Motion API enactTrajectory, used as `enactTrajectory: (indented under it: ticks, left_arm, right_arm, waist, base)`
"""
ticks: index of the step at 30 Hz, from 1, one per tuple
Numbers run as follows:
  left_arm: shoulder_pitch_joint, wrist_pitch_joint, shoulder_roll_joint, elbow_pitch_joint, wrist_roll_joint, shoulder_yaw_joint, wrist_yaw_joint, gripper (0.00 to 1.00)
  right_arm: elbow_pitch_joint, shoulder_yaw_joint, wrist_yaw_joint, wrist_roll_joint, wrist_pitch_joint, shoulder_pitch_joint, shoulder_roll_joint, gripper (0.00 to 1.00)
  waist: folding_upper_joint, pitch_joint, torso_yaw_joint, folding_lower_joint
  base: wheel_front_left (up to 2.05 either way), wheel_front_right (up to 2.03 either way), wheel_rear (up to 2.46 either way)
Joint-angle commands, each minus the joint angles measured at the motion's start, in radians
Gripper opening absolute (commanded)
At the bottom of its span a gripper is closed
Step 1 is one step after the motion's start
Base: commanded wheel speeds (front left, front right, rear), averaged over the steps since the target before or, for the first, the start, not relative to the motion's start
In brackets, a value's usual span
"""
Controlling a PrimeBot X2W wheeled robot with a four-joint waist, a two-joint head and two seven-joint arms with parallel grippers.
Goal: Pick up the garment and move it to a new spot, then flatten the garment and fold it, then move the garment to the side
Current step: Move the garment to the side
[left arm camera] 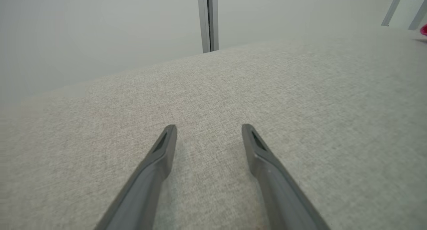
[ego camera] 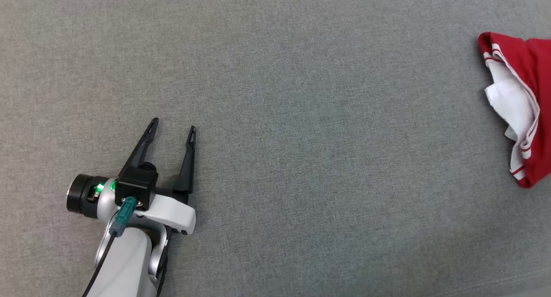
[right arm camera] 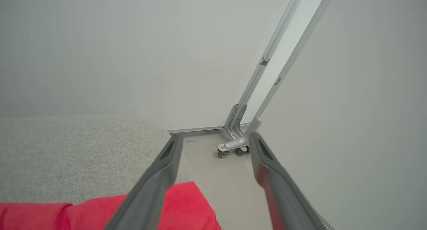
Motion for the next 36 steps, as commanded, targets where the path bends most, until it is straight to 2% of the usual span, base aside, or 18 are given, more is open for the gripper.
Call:
enactTrajectory:
  ticks: [1, 4, 11, 17, 22, 36]
  left_arm:
    - [0.029, 0.006, 0.02, 0.025, -0.009, 0.015, 0.014, 1.0]
    - [0.036, 0.006, 0.014, 0.019, -0.019, 0.027, 0.021, 1.0]
    - [0.061, 0.004, 0.0, 0.012, -0.042, 0.059, 0.038, 1.0]
    - [0.088, 0.004, -0.013, 0.017, -0.057, 0.08, 0.042, 1.0]
    - [0.112, 0.004, -0.023, 0.021, -0.069, 0.104, 0.044, 1.0]
    - [0.218, 0.004, -0.035, 0.058, -0.081, 0.165, 0.042, 1.0]
  right_arm:
    - [-0.025, 0.014, 0.0, 0.012, -0.004, -0.012, 0.01, 1.0]
    - [-0.096, 0.084, 0.0, 0.078, -0.004, 0.0, 0.046, 1.0]
    - [-0.281, 0.31, 0.0, 0.241, -0.003, 0.152, 0.15, 1.0]
    - [-0.376, 0.413, 0.0, 0.324, -0.003, 0.289, 0.196, 1.0]
    - [-0.413, 0.49, 0.0, 0.379, -0.003, 0.403, 0.22, 1.0]
    - [-0.405, 0.606, 0.0, 0.464, -0.003, 0.636, 0.246, 1.0]
  waist:
    - [0.0, -0.009, 0.002, 0.0]
    - [0.0, -0.031, 0.005, 0.0]
    - [0.0, -0.1, 0.02, 0.0]
    - [0.0, -0.155, 0.043, 0.0]
    - [0.0, -0.205, 0.07, 0.0]
    - [0.0, -0.38, 0.124, 0.0]
  base:
    - [0.0, 0.0, 0.0]
    - [0.0, 0.0, 0.0]
    - [0.0, 0.0, 0.0]
    - [0.0, 0.0, 0.0]
    - [0.0, 0.0, 0.0]
    - [0.0, 0.0, 0.0]
